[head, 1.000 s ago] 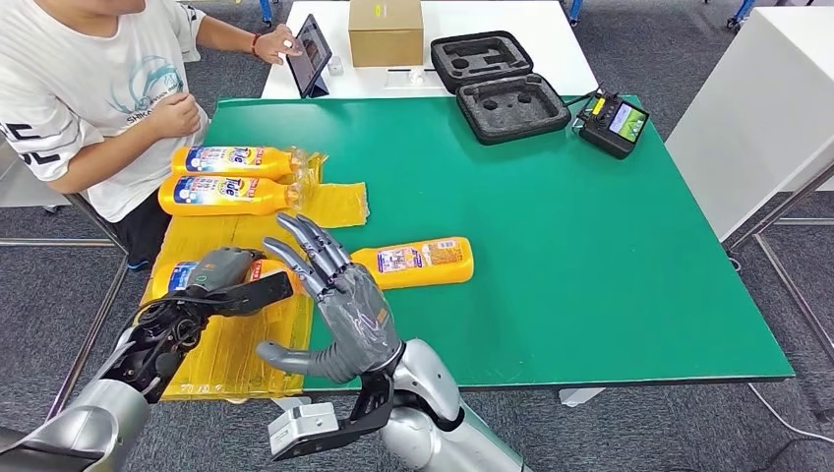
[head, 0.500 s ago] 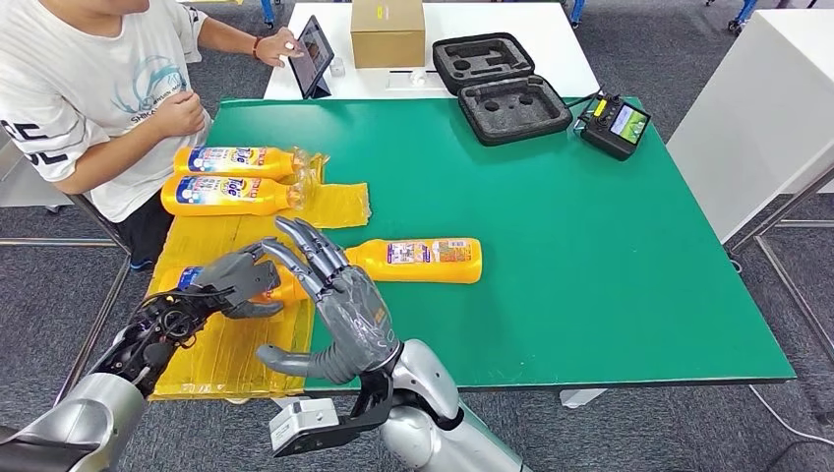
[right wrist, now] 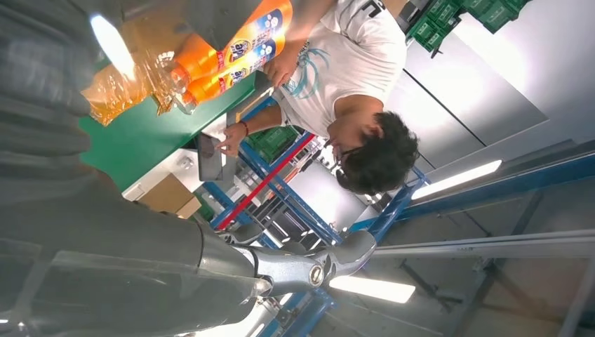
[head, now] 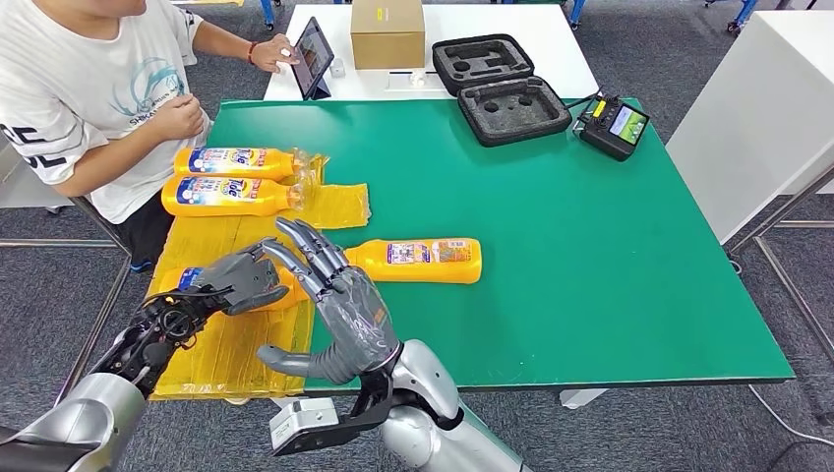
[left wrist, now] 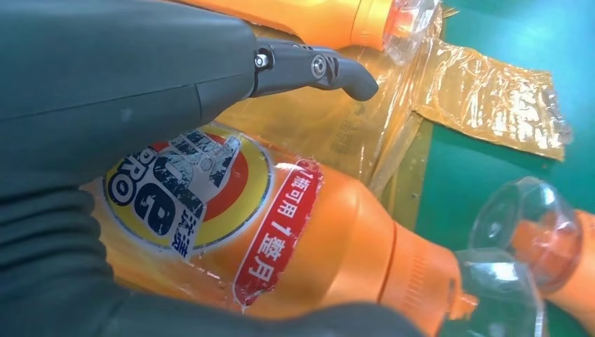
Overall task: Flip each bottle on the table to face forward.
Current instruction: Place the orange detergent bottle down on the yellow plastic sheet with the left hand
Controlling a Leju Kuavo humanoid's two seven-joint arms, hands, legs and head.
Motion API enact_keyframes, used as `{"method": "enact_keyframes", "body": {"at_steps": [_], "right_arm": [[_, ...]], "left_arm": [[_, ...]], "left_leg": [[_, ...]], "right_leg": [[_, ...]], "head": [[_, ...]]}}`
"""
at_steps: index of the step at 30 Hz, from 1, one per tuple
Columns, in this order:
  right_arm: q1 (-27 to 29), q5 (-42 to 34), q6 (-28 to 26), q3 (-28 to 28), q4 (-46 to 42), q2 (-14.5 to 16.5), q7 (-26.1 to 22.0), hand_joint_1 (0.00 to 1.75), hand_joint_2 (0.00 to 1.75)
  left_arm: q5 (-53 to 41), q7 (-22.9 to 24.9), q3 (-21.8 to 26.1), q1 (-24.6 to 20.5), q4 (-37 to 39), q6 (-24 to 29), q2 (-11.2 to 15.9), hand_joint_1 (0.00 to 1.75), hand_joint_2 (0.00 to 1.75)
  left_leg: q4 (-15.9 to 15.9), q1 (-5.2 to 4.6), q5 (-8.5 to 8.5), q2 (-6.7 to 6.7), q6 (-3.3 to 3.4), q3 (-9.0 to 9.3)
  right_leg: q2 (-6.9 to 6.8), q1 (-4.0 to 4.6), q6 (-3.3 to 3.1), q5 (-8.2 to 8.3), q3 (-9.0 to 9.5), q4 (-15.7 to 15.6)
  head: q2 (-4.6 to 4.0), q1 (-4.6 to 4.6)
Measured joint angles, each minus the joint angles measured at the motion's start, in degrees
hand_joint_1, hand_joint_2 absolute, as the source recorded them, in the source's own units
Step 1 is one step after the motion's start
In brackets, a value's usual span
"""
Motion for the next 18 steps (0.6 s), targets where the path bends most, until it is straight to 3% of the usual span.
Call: {"method": "enact_keyframes", "body": {"at_steps": [4,8,10,12,16,18], "right_arm": [[0.1,0.1,0.1,-0.1,0.0,0.0,0.1,0.00,1.75],[0.2,1.5,0.0,-0.4,0.1,0.0,1.1,0.00,1.75],[0.1,4.8,-0.3,-0.8,0.4,0.0,3.8,0.00,1.75],[-0.1,12.3,-0.6,-1.7,1.3,-0.2,9.8,0.00,1.75],[-2.1,32.5,1.0,-5.7,6.3,-1.6,26.7,0.00,1.75],[-3.6,37.8,3.3,-8.4,9.7,-2.7,32.4,0.00,1.75]], "left_arm": [[2.3,-0.3,0.3,0.0,0.0,-1.4,0.0,0.00,0.00],[12.0,-2.1,2.8,0.1,0.0,-8.8,-0.4,0.00,0.00],[19.0,-2.6,5.3,0.5,-0.2,-10.7,-0.8,0.00,0.87],[25.5,-4.1,8.9,2.2,-1.7,-5.2,-1.8,0.00,1.75],[35.9,-9.6,15.8,7.0,-9.4,22.0,-4.3,0.00,1.75],[39.3,-11.0,17.7,8.7,-13.4,28.9,-4.8,0.00,1.75]], "left_leg": [[0.0,0.00,0.00,0.00,0.00,0.01],[0.0,0.00,0.00,0.00,0.00,0.02],[0.0,0.00,0.00,0.00,0.00,0.02],[0.0,0.00,0.00,0.03,0.00,0.00],[0.0,0.00,0.01,0.25,0.01,-0.17],[0.0,-0.01,0.03,0.21,0.04,-0.21]], "right_leg": [[0.00,0.00,0.00,0.00,0.01,0.0],[0.00,-0.01,0.00,0.00,0.02,0.0],[0.00,-0.01,0.00,0.00,0.02,0.0],[0.02,-0.01,-0.01,0.01,-0.03,0.0],[0.10,0.00,-0.01,0.10,-0.27,0.0],[0.06,0.00,-0.01,0.10,-0.29,0.0]], "head": [[0.00,0.00],[0.00,-0.01],[0.00,-0.01],[0.00,0.01],[0.00,0.01],[0.00,-0.01]]}}
